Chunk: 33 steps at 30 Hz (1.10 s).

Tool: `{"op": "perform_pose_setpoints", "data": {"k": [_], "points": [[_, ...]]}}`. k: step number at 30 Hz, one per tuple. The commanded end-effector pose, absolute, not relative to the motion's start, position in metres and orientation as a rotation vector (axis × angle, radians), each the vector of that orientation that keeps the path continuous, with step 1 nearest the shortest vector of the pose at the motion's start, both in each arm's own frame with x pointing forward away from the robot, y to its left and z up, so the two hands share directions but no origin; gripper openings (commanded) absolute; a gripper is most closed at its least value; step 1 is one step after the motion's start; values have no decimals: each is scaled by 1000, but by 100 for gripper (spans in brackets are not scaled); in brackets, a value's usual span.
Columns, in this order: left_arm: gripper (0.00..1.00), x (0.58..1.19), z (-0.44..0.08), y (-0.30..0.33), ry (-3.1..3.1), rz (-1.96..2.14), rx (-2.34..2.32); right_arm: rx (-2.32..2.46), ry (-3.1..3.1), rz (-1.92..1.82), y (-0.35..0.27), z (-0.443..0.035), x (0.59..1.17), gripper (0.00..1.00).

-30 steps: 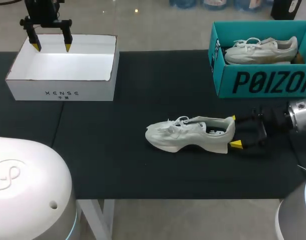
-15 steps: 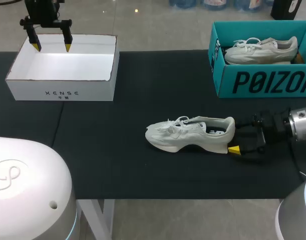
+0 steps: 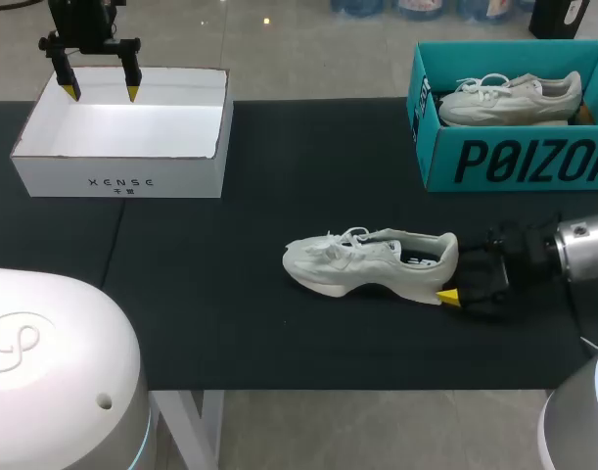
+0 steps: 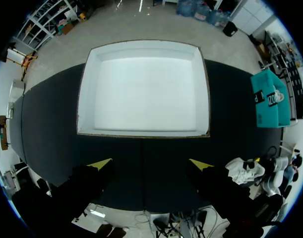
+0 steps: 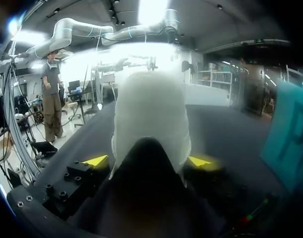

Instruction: Take the shoe out of the shoebox, open the shoe tongue, remove and reinsert the insole, then place the shoe into the shoebox

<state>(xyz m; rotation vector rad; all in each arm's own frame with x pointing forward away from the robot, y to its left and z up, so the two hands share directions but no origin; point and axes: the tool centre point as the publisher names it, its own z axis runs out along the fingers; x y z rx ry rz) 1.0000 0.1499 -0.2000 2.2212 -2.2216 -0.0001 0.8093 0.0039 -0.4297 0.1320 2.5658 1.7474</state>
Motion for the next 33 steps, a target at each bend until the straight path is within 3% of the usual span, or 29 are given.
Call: {"op": "perform_pose_setpoints", "data": {"k": [1, 33], "points": [[100, 1000, -200, 150, -2222, 0, 2221, 143, 2564, 1750, 8, -438, 811, 100], [100, 1000, -200, 150, -2222, 0, 2221, 133, 2579, 1751, 13, -441, 827, 100]]}}
